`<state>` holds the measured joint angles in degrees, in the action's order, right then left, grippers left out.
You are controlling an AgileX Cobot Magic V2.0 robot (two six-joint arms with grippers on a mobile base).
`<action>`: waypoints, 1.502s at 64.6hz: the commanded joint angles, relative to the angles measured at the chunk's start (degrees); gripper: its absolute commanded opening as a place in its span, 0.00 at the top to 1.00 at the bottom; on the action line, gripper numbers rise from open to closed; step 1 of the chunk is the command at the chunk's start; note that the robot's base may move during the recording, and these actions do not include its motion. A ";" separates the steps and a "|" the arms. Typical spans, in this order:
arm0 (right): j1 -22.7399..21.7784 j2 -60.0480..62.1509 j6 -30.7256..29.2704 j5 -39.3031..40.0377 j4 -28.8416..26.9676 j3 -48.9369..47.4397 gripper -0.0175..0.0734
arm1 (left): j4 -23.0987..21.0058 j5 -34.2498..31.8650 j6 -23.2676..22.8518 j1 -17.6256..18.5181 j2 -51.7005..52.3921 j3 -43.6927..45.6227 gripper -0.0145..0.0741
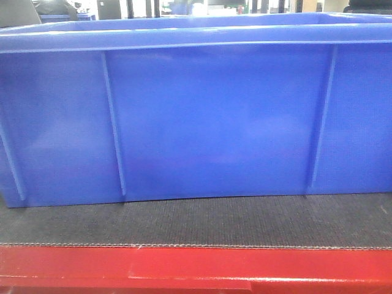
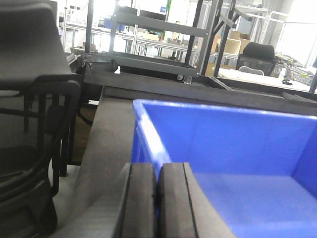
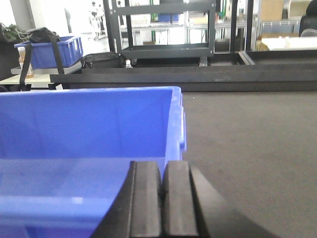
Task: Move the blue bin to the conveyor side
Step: 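Open both grippers and back them away from the bin rims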
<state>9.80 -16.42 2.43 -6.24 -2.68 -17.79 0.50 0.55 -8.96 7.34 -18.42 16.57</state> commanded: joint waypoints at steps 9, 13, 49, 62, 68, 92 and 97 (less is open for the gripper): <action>0.11 8.73 -0.34 -0.15 1.05 4.74 0.91 | -0.08 -1.84 -0.36 0.43 7.05 -4.37 0.85; 0.11 10.19 -0.34 -1.73 1.05 4.74 0.91 | -0.08 -1.56 -0.36 0.43 8.13 -4.37 0.85; 0.11 10.85 -0.34 -2.20 1.05 4.74 0.91 | -0.08 -1.68 -0.36 0.43 8.66 -4.37 0.85; -2.62 12.00 -4.60 3.27 -0.88 8.76 0.91 | -0.08 -1.68 -0.36 0.43 8.66 -4.37 0.85; -4.73 14.26 -5.21 4.73 -3.78 13.04 0.91 | -0.08 -1.68 -0.36 0.43 8.66 -4.37 0.85; -4.74 16.42 -5.00 4.44 -3.09 17.79 0.91 | -0.08 -1.68 -0.36 0.43 8.66 -4.37 0.85; -4.74 16.42 -5.00 4.96 -3.09 17.79 0.91 | -0.08 -1.68 -0.36 0.43 8.66 -4.37 0.85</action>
<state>5.34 -0.47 -2.15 -3.28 -5.93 0.03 0.50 -0.31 -8.96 7.34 -10.02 12.30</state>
